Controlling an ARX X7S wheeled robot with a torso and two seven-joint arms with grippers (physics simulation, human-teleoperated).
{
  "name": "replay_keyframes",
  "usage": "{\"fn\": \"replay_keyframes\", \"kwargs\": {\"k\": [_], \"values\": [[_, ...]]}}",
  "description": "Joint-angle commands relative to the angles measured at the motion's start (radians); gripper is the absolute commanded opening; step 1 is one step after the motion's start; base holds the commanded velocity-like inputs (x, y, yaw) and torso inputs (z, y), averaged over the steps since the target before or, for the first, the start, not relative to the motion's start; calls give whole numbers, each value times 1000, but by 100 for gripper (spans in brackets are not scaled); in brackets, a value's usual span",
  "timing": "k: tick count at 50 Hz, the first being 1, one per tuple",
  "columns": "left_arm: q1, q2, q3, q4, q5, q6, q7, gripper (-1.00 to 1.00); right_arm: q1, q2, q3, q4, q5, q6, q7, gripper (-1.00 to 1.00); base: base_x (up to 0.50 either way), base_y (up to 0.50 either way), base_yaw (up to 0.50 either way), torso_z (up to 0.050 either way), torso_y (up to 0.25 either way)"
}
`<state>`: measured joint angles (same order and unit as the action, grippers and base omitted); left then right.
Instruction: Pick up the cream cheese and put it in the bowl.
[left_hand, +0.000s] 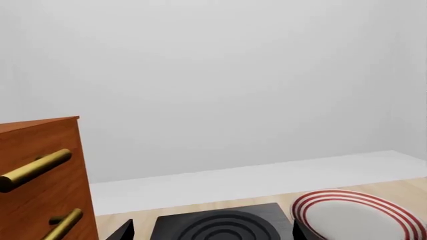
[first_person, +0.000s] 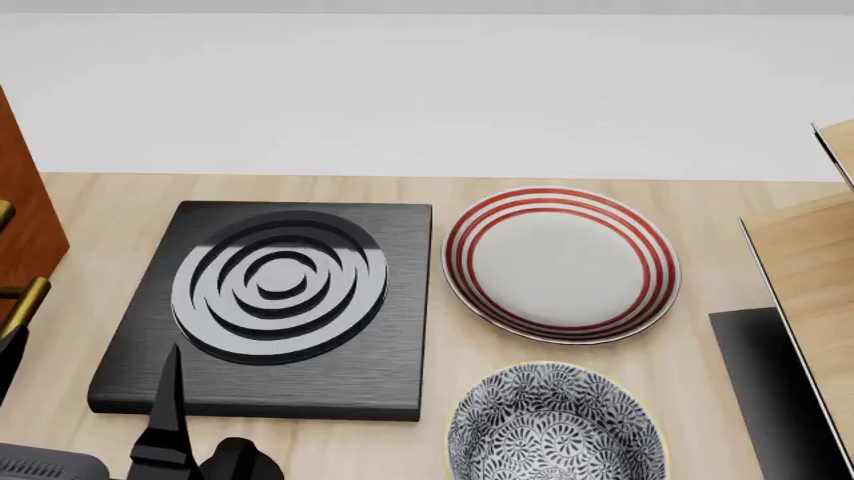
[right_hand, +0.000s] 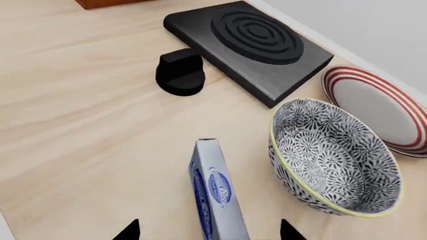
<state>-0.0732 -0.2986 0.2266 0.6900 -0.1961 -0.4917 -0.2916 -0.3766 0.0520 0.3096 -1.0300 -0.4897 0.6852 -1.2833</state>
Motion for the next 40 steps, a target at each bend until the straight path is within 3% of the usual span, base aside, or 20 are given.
{"fn": "replay_keyframes", "kwargs": {"k": [1, 17, 40], "values": [[21, -1, 19, -35, 12, 39, 12, 100, 31, 18, 34, 6, 22, 33, 34, 100, 0, 0, 0, 0, 0], [18, -7, 24, -38, 9, 38, 8, 100, 83, 44, 12, 43, 15, 46, 63, 100, 0, 0, 0, 0, 0], [17, -16, 36, -40, 11, 49, 1, 100, 23, 78, 20, 131, 65, -31, 117, 100, 0, 0, 0, 0, 0]]}}
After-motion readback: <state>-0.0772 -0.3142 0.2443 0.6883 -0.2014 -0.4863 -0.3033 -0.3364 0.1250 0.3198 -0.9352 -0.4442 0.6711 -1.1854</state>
